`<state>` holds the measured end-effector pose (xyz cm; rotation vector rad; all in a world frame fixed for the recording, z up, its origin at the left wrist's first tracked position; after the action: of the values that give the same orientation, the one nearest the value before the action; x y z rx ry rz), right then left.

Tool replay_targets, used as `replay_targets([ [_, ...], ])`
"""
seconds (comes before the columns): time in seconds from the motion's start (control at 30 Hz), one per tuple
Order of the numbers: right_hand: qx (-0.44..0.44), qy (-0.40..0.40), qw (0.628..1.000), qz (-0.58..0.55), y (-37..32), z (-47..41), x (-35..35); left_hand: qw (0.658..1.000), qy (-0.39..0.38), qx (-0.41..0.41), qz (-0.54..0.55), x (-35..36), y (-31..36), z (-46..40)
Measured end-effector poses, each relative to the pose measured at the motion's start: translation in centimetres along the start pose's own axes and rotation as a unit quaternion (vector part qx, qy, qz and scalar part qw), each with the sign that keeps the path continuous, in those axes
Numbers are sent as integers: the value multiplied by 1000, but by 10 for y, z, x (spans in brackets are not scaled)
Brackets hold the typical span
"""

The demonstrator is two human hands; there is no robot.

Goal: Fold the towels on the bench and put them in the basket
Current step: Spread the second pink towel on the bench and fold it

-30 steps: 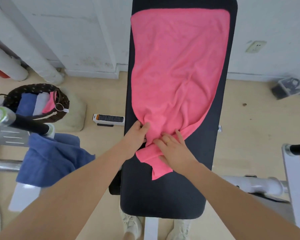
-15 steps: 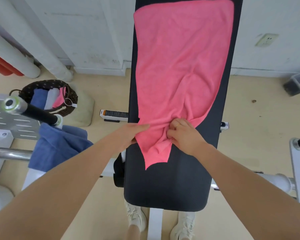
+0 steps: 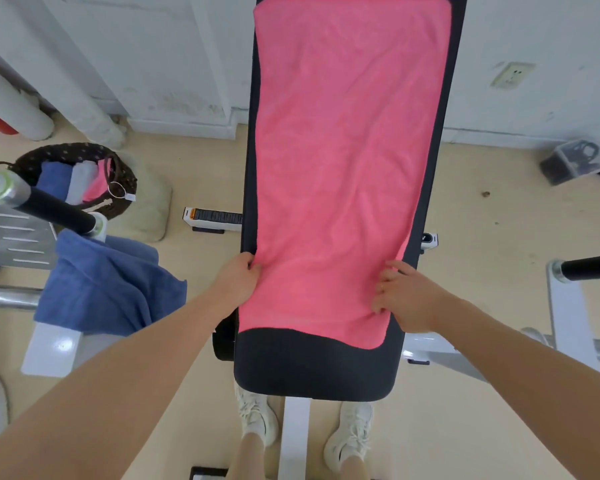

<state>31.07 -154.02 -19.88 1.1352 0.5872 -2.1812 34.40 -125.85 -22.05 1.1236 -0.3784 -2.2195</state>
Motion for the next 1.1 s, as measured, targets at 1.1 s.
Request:
replay_targets([
  [1.1, 493, 267, 550, -619, 11, -13, 32, 974, 105, -71, 189, -1, 8, -19],
])
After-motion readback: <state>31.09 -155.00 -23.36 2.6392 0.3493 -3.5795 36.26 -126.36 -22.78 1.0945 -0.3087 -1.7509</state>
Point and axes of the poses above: each hand's wrist, its own z-axis away from the middle knuckle, its own x-axis out of the palm, y = z × x, the point moved 1 cm from there along -z, towards the middle knuckle, and after that the axes turned 4 degrees about -z, right-handed, at the moved point
